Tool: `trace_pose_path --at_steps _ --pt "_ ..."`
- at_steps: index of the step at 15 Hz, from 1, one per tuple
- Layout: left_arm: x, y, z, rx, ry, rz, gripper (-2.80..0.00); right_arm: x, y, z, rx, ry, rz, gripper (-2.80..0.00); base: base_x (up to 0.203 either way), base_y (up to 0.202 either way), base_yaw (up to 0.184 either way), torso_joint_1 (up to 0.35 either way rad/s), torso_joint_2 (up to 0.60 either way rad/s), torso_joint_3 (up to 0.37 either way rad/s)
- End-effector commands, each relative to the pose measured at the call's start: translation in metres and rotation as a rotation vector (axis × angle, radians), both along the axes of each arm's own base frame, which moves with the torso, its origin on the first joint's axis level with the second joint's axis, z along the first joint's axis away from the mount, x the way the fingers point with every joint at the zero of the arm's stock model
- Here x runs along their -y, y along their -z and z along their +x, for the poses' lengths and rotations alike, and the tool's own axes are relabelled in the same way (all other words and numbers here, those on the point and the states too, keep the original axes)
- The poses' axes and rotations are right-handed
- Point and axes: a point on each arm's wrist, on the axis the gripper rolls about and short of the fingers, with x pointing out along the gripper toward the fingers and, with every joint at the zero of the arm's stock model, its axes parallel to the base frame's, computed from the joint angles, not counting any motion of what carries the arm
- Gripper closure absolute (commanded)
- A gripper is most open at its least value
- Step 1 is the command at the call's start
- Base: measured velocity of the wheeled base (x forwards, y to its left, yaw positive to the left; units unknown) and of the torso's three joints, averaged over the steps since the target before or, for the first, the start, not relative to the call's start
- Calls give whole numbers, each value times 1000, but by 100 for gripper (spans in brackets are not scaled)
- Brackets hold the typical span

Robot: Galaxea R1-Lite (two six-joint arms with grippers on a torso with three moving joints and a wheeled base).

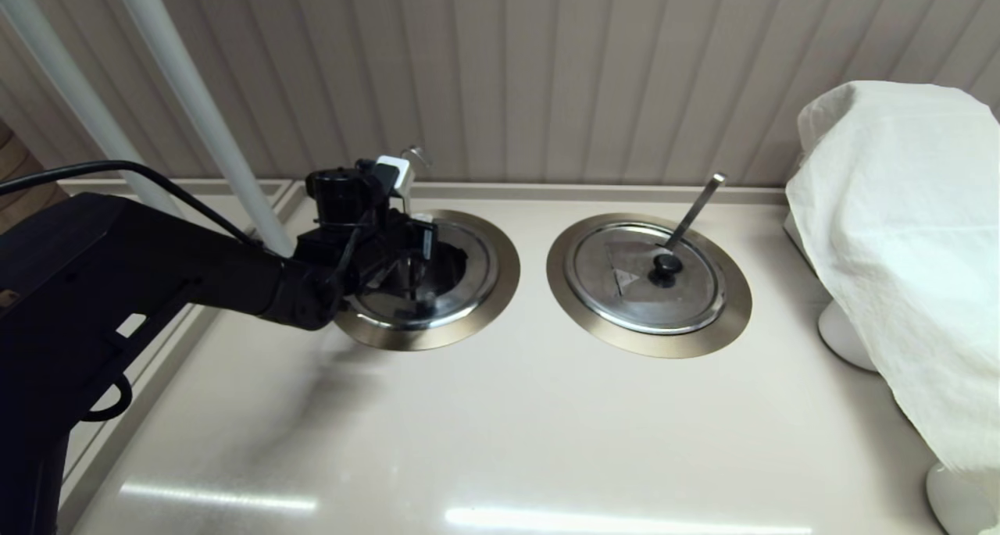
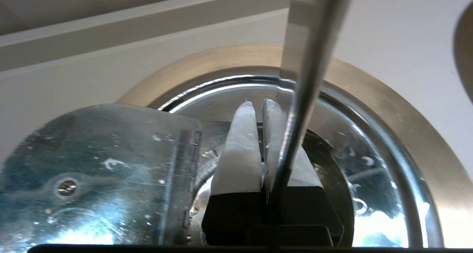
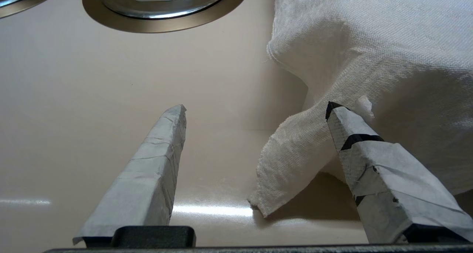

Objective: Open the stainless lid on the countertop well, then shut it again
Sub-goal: Stir with a spoon

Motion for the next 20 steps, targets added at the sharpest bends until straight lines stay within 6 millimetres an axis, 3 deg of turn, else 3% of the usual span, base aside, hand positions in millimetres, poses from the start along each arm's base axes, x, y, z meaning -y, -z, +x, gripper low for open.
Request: trace_pose_path --at_steps 1,4,8,12,20 --pt "7 -4 -7 6 35 -8 0 0 0 0 1 0 0 -280 0 0 0 0 0 0" --pt "30 -2 -14 -1 83 -44 0 0 0 0 1 -1 0 -280 0 0 0 0 0 0" --pt "36 -6 -6 20 75 -84 0 0 0 0 1 0 0 -280 0 0 0 0 0 0" --pt "47 2 13 49 -26 -95 0 0 0 0 1 0 0 -280 0 0 0 0 0 0" --pt "54 9 20 51 -33 -95 0 0 0 0 1 -1 0 -280 0 0 0 0 0 0"
